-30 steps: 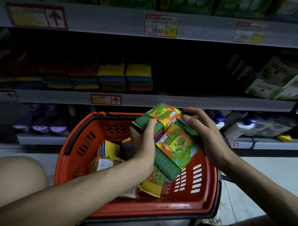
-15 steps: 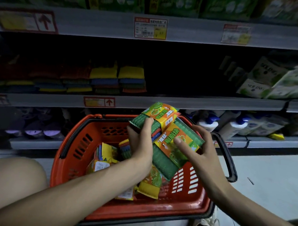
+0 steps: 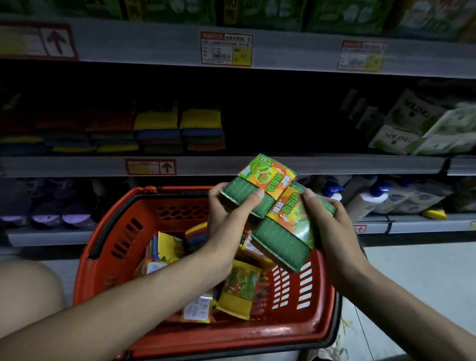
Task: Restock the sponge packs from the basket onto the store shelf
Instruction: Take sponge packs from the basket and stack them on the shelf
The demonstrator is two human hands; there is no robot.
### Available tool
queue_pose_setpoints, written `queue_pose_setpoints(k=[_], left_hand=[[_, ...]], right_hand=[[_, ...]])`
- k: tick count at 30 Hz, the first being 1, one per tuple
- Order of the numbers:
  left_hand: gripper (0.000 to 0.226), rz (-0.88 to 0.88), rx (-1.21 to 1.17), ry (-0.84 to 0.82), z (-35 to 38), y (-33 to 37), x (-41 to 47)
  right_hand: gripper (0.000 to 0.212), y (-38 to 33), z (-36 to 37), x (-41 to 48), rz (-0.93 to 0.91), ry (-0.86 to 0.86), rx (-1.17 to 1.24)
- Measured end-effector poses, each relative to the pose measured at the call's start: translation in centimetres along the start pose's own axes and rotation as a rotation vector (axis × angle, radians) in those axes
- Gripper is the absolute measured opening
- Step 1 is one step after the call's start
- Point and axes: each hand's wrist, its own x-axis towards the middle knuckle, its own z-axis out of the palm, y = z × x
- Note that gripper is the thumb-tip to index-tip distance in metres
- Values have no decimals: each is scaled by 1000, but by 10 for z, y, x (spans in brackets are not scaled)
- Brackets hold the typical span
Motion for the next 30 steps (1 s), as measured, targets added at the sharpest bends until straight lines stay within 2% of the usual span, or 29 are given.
queue_pose_setpoints(k=[5, 7, 9, 11, 12, 14, 17, 21, 25, 30], left_hand=[[51, -18, -12, -75, -4, 4, -2], [47, -54, -22, -62, -5, 5, 3], [48, -77, -29, -48, -7, 5, 9], [49, -71, -14, -57, -9, 5, 14], [51, -58, -2, -72, -10, 6, 16], [61, -49, 24, -118, -10, 9, 20], [73, -69, 50, -190, -11, 14, 24], [76, -87, 65, -347, -17, 15, 29], [56, -79, 84, -371, -25, 19, 34], [67, -80, 182, -444, -35, 29, 39]], right_hand=[[72, -15, -9, 12, 99, -92, -14], [66, -19, -15, 15, 125, -194, -65], [50, -24, -24, 16, 120, -196, -164], [38, -34, -25, 20, 140, -304, -237], [44, -36, -29, 14, 131, -372, -300], [61, -23, -51, 45, 93, -362, -420], [58, -18, -55, 61, 103, -501, -390], [52, -43, -30, 32, 161, -507, -481], [48, -40, -24, 25, 160, -510, -449], [55, -35, -22, 21, 139, -465, -341]])
